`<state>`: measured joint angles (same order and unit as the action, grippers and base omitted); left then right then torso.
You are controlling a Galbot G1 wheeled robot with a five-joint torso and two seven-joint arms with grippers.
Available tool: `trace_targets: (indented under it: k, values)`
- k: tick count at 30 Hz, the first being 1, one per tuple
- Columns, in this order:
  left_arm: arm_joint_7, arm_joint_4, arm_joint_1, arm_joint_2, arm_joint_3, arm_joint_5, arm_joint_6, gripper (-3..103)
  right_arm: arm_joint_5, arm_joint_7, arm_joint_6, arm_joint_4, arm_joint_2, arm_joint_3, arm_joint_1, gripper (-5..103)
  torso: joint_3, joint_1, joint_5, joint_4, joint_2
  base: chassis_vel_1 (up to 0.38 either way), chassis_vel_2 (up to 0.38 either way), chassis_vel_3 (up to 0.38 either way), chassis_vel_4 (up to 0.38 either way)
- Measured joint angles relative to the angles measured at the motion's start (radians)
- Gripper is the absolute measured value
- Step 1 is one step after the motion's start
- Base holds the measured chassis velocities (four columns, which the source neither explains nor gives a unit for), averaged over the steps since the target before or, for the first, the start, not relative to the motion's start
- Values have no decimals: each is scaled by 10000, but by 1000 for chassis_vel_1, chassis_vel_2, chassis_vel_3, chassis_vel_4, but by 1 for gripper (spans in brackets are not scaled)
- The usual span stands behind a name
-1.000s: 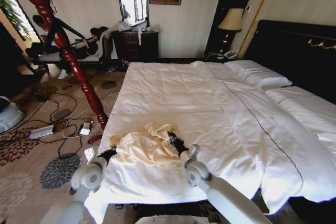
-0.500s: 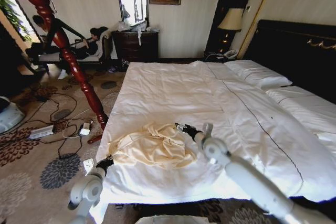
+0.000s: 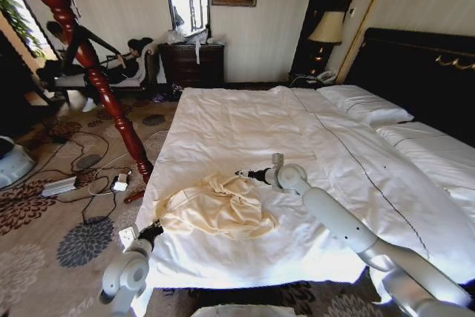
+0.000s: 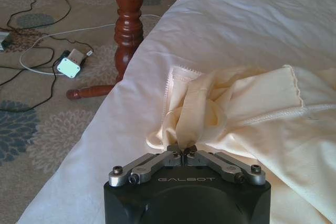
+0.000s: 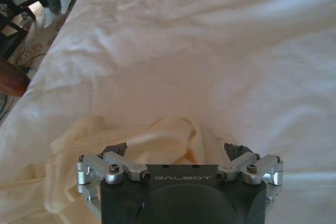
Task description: Pick up the clothes from the bed and hang them on the clothes hanger.
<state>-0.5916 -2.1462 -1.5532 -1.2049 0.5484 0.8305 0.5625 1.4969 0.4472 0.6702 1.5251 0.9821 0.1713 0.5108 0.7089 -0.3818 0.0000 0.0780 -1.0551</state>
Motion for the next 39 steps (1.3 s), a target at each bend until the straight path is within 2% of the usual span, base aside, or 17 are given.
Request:
trace_targets:
  k: [2, 6, 7, 10, 11, 13, 15, 17, 22, 24, 26, 27, 30, 32, 36, 39]
  values:
    - [0, 0, 7, -24, -19, -22, 9, 0, -199, -202, -55, -139, 14, -9, 36, 100, 0, 0, 0, 0, 0, 0, 0, 0, 0]
    - [0, 26, 37, -98, -82, -76, 49, 0, -842, -1120, -278, -474, 22, -134, 234, 100, -1, 0, 0, 0, 0, 0, 0, 0, 0]
    - [0, 26, 37, -98, -82, -76, 49, 0, -842, -1120, -278, -474, 22, -134, 234, 100, -1, 0, 0, 0, 0, 0, 0, 0, 0]
    - [-2, 56, 52, -117, -104, -91, 64, 0, -1323, -1545, -704, -646, 33, -55, 298, 100, -1, 0, -1, 1, 0, 0, 0, 0, 0]
    - [-2, 72, 72, -135, -114, -91, 74, 0, -1582, -1763, -1056, -771, 76, 61, 319, 100, -1, 0, -1, 0, 0, 0, 0, 0, 0]
    - [-4, 81, 85, -146, -116, -91, 79, 0, -1681, -1859, -1170, -832, 117, 111, 323, 103, -1, 0, 0, 0, 0, 0, 0, 0, 0]
    - [-7, 106, 118, -155, -121, -87, 87, 0, -1813, -1989, -1243, -970, 227, 229, 322, 95, -1, 0, -2, -2, 0, 0, 0, 0, 0]
    - [-8, 111, 129, -148, -121, -77, 91, 0, -1880, -2026, -1243, -1032, 270, 275, 316, 95, -1, 0, -1, -1, 0, 0, 0, 0, 0]
    - [-19, 136, 150, -4, -81, -12, 97, 0, -2047, -2323, -1243, -1149, 337, 329, 285, 68, -1, 0, -1, -2, 0, 0, 0, 0, 0]
    - [-23, 165, 163, 19, -75, -8, 97, 0, -2074, -2402, -1257, -1127, 311, 329, 297, 68, -1, 0, -1, -2, -1, 0, 0, 0, 0]
    - [-26, 236, 218, 47, -74, 2, 97, 0, -2161, -2594, -1397, -1057, 258, 334, 338, 57, -1, 0, -1, -1, 0, 0, 0, 0, 0]
    - [-26, 236, 218, 47, -74, 2, 97, 0, -2161, -2594, -1397, -1057, 258, 334, 338, 57, -1, 0, -1, -1, 0, 0, 0, 0, 0]
    - [-39, 312, 321, 51, -98, 43, 97, 0, -2274, -2788, -1514, -976, 201, 356, 405, 41, -1, 0, -1, -1, 0, 0, 0, 0, 0]
    - [-43, 319, 349, 46, -110, 64, 98, 0, -2296, -2820, -1543, -955, 185, 356, 428, 41, -1, 0, -1, -1, 0, 0, 0, 0, 0]
    - [-61, 327, 408, 11, -140, 120, 102, 0, -2531, -3075, -1884, -929, 103, 360, 519, 19, -1, 0, -1, -1, 0, 0, 0, 0, 0]
    - [-67, 326, 412, 8, -141, 126, 102, 0, -2745, -3291, -2122, -926, 55, 373, 556, 14, -1, 0, -1, -1, 0, 0, 0, 0, 0]
